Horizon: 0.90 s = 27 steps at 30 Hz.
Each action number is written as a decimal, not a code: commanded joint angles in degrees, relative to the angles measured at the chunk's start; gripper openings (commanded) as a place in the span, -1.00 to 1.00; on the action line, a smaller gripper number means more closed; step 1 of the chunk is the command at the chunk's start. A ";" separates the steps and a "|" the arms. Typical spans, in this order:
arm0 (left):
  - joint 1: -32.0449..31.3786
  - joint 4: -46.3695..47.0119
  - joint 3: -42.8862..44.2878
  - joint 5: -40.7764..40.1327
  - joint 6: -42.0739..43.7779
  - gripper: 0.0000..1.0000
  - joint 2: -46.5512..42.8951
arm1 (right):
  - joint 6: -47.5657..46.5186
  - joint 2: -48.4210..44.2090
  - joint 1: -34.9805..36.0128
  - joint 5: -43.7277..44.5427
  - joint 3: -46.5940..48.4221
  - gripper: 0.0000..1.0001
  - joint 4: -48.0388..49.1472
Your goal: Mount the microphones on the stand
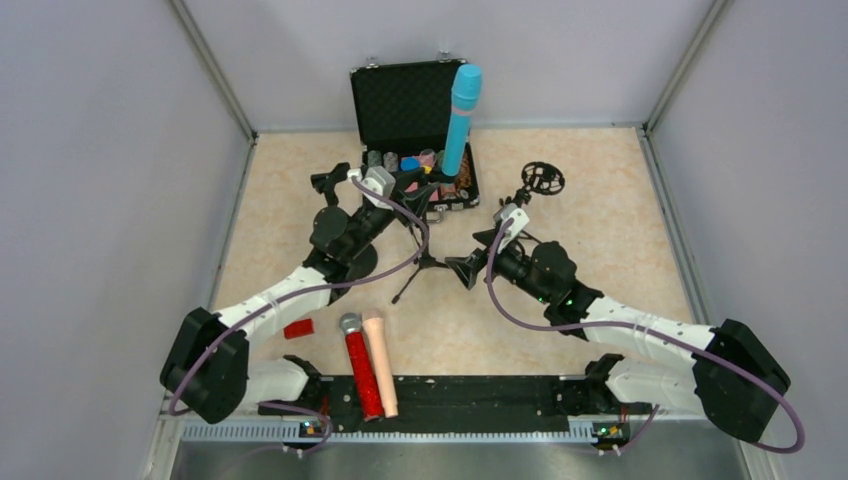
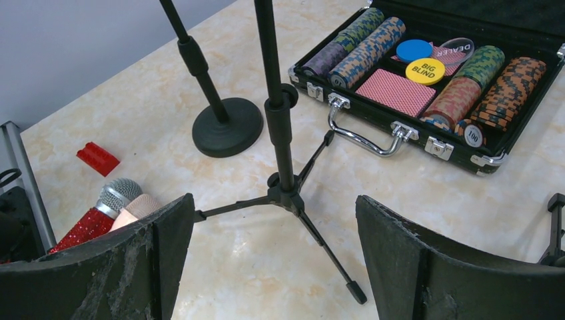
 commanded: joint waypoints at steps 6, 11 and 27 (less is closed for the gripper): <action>0.28 -5.20 -4.73 1.26 -2.27 -0.27 -4.31 | -0.24 0.07 -0.63 -0.30 0.12 0.75 1.83; 0.29 -6.17 -5.83 0.34 -2.54 0.16 -5.96 | 0.07 -0.07 -0.63 -0.62 0.18 0.75 1.37; 0.28 -10.03 -5.90 -2.39 -3.84 0.79 -13.15 | 0.84 0.32 -0.63 -1.17 -0.13 0.75 1.43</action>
